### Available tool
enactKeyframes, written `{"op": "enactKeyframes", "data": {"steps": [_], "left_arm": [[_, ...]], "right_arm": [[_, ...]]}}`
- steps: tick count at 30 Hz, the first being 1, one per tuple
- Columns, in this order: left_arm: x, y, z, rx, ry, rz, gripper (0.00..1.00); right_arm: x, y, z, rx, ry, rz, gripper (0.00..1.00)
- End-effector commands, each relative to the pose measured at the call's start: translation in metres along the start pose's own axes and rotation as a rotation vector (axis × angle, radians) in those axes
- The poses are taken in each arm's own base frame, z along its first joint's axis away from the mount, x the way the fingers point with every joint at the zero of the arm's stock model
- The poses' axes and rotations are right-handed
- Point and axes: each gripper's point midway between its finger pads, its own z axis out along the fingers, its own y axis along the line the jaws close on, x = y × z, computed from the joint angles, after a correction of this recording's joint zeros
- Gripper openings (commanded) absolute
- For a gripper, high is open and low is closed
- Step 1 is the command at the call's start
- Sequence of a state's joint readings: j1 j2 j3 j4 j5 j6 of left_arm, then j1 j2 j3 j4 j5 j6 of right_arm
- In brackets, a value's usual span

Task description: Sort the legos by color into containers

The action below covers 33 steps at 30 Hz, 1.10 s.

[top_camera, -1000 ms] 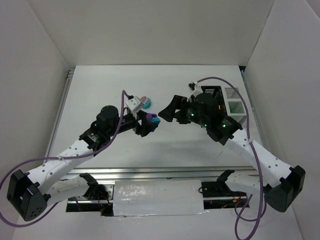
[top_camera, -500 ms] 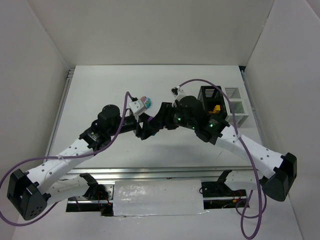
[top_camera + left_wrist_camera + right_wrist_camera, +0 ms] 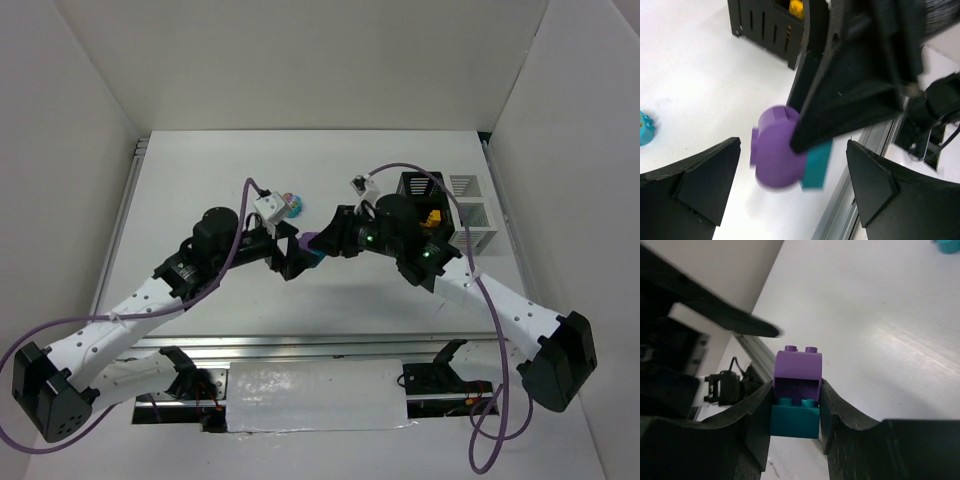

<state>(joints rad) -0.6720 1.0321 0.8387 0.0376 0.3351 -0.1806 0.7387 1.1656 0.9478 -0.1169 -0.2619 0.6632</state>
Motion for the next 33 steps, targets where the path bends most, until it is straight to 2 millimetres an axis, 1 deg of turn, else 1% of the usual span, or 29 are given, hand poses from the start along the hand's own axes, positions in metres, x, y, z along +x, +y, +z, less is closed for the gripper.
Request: {"op": "enactKeyframes", "data": {"steps": [1, 2, 3, 5, 6, 7, 8, 9, 10, 11, 13, 14, 17, 18, 20, 21, 22, 24, 27, 28, 29, 30, 31, 33], "left_arm": [[-0.062, -0.01, -0.019, -0.027, -0.14, -0.051, 1.0], [-0.075, -0.007, -0.024, -0.062, -0.162, -0.088, 1.0], [-0.077, -0.006, -0.029, -0.087, -0.154, -0.11, 0.99], [-0.077, -0.005, -0.036, -0.121, -0.131, -0.16, 1.0], [-0.083, -0.009, -0.039, -0.103, -0.135, -0.163, 0.99], [-0.083, -0.016, -0.038, -0.07, -0.123, -0.166, 1.0], [-0.084, -0.029, -0.039, -0.001, -0.104, -0.176, 0.99], [-0.081, -0.032, -0.036, 0.025, -0.085, -0.184, 0.99], [-0.079, -0.036, -0.034, 0.046, -0.071, -0.191, 1.0], [-0.078, -0.044, -0.034, 0.092, -0.052, -0.193, 0.99], [-0.075, -0.052, -0.033, 0.144, -0.037, -0.194, 0.99], [-0.075, -0.063, -0.034, 0.215, -0.043, -0.19, 0.99], [-0.075, -0.071, -0.033, 0.27, -0.057, -0.202, 0.97], [-0.073, -0.076, -0.032, 0.303, -0.043, -0.205, 0.94], [-0.076, -0.084, -0.032, 0.36, -0.053, -0.201, 0.91], [-0.074, -0.088, -0.033, 0.389, -0.044, -0.208, 0.9], [-0.078, -0.09, -0.033, 0.403, -0.058, -0.211, 0.89], [-0.08, -0.093, -0.032, 0.423, -0.064, -0.212, 0.88], [-0.081, -0.098, -0.032, 0.465, -0.06, -0.223, 0.88], [-0.084, -0.103, -0.033, 0.498, -0.068, -0.223, 0.87], [-0.082, -0.102, -0.031, 0.502, -0.062, -0.228, 0.84], [-0.082, -0.102, -0.031, 0.502, -0.061, -0.225, 0.77], [-0.081, -0.102, -0.03, 0.506, -0.055, -0.227, 0.73], [-0.078, -0.103, -0.028, 0.519, -0.044, -0.238, 0.72]], "right_arm": [[-0.038, 0.01, -0.024, -0.184, -0.126, -0.096, 0.0], [-0.035, 0.008, -0.033, -0.216, -0.121, -0.132, 0.0], [-0.046, -0.004, -0.04, -0.204, -0.151, -0.147, 0.0], [-0.048, -0.002, -0.05, -0.251, -0.153, -0.207, 0.0], [-0.041, 0.006, -0.058, -0.321, -0.114, -0.237, 0.0], [-0.037, 0.015, -0.062, -0.37, -0.104, -0.27, 0.0], [-0.032, 0.024, -0.069, -0.424, -0.093, -0.315, 0.0], [-0.019, 0.037, -0.08, -0.523, -0.04, -0.355, 0.0], [-0.018, 0.048, -0.088, -0.586, -0.055, -0.411, 0.0], [-0.012, 0.054, -0.098, -0.627, -0.056, -0.428, 0.0], [-0.01, 0.065, -0.11, -0.668, -0.076, -0.481, 0.0], [-0.009, 0.068, -0.114, -0.684, -0.073, -0.495, 0.0], [-0.007, 0.076, -0.121, -0.73, -0.062, -0.508, 0.0], [-0.009, 0.079, -0.122, -0.742, -0.071, -0.517, 0.0], [-0.012, 0.082, -0.122, -0.749, -0.072, -0.503, 0.0], [-0.013, 0.082, -0.122, -0.747, -0.071, -0.5, 0.0], [-0.014, 0.084, -0.121, -0.752, -0.068, -0.497, 0.0], [-0.015, 0.083, -0.119, -0.746, -0.064, -0.495, 0.0], [-0.017, 0.083, -0.115, -0.733, -0.064, -0.492, 0.0], [-0.018, 0.083, -0.115, -0.733, -0.068, -0.497, 0.0], [-0.018, 0.083, -0.115, -0.737, -0.066, -0.497, 0.0], [-0.018, 0.087, -0.117, -0.752, -0.07, -0.5, 0.0], [-0.019, 0.088, -0.117, -0.754, -0.073, -0.502, 0.0], [-0.022, 0.091, -0.118, -0.76, -0.081, -0.508, 0.0]]}}
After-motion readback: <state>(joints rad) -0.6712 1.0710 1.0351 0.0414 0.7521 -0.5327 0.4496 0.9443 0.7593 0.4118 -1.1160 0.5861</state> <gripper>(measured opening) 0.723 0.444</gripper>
